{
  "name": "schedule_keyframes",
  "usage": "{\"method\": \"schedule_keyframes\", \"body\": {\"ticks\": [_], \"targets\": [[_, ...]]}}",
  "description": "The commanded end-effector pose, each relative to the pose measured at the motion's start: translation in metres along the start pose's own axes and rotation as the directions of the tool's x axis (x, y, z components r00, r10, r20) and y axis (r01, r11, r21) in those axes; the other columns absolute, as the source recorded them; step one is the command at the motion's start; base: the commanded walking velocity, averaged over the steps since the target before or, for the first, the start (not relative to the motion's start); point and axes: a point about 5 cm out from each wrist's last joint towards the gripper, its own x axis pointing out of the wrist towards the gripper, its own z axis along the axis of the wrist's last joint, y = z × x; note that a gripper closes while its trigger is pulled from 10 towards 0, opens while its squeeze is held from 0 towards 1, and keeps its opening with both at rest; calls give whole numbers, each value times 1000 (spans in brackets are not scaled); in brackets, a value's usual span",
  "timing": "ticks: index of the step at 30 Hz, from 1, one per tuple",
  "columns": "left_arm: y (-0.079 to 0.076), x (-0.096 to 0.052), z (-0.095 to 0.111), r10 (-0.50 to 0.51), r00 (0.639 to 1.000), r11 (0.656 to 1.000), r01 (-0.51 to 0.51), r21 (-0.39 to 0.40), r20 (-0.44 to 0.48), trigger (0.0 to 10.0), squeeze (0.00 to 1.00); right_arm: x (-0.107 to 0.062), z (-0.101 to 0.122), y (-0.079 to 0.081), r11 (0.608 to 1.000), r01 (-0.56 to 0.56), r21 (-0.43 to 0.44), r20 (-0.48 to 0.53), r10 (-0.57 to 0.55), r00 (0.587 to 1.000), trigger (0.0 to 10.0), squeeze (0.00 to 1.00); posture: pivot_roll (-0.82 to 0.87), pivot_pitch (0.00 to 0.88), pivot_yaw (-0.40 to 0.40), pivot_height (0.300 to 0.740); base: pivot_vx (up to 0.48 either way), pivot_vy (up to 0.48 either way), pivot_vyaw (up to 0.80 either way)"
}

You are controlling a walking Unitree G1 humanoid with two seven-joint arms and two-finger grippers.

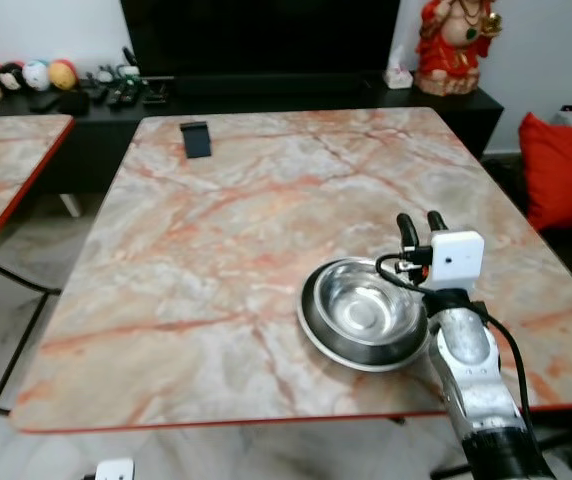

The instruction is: Setting the table

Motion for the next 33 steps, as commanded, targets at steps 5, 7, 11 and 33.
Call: {"method": "schedule_keyframes", "body": {"ticks": [5,7,11,33], "targets": [[1,-3,-6,12,1000,1000,-12,-10,-16,10000,0,2,4,2,1000,0,15,15,0,1000,10000,0,9,0,19,740,0,406,320],[1,-3,-5,10,1000,1000,-10,-8,-12,10000,0,2,5,3,1000,-7,5,20,7,1000,10000,0,9,0,21,740,0,403,0],[0,-3,-5,9,1000,1000,-9,-8,-9,10000,0,2,5,3,1000,-5,7,20,5,1000,10000,0,8,0,22,740,0,403,0],[1,-2,-2,7,1000,1000,-7,-6,5,10000,0,3,8,13,999,-46,-19,37,47,998,10000,0,12,0,24,740,0,404,279]]}}
